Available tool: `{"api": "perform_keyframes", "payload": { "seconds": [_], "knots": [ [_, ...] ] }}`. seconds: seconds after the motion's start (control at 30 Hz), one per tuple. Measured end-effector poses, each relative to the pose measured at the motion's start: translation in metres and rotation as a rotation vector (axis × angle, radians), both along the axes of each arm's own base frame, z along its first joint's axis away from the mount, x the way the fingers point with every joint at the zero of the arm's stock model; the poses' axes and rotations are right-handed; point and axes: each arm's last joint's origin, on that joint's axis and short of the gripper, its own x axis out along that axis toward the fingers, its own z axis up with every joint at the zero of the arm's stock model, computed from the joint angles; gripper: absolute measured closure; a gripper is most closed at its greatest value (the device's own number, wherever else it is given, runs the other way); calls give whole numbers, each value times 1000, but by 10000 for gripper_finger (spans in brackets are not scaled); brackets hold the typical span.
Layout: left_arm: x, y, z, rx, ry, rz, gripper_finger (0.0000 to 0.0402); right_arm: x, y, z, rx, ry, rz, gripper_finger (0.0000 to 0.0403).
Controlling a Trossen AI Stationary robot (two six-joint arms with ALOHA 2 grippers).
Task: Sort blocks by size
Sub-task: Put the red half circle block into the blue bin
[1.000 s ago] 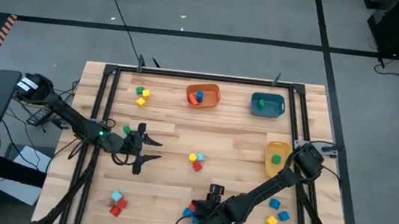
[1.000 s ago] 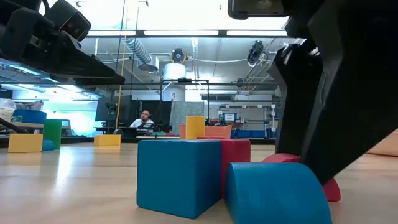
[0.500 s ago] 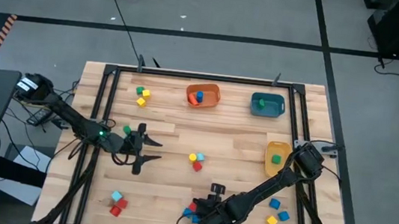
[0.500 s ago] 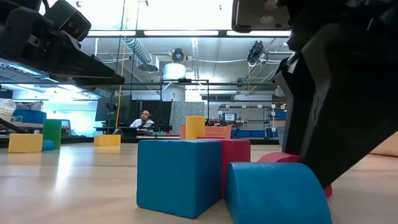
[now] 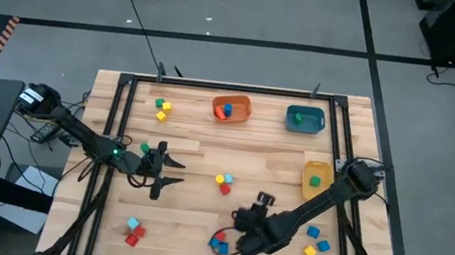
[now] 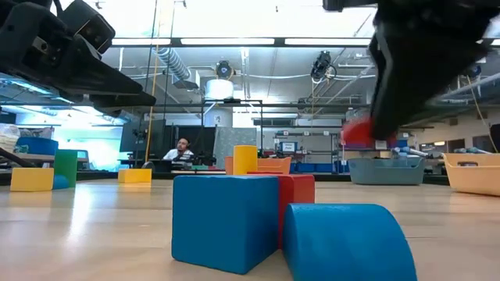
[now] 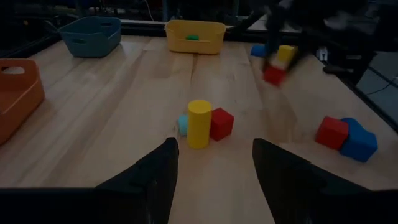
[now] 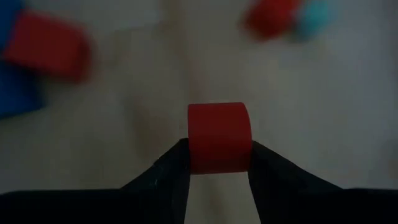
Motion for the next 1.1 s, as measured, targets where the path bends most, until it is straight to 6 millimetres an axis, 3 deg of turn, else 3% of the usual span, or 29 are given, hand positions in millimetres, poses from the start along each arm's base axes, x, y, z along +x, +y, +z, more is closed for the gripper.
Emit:
{"api": "perform_keyframes", "payload": {
  "seconds": [0.2, 0.4, 0.63, 0.83, 0.93, 1.1],
  "knots": [
    [0, 0, 0, -3, -1, -9, 188, -25, -40, 48, -186, -33, -109, 259],
    [0, 0, 0, -3, 0, -10, 188, -54, -104, 72, -204, -52, -243, 259],
    [0, 0, 0, 1, 0, -10, 188, -111, -194, 65, -184, -78, -602, 259],
    [0, 0, 0, 7, 0, -12, 188, -154, -256, 49, -144, -135, -957, 259],
    [0, 0, 0, 8, 1, -12, 188, -160, -278, 41, -94, -190, -998, 259],
    [0, 0, 0, 10, 0, -8, 188, -153, -312, 32, -37, -322, -960, 259]
  ]
}}
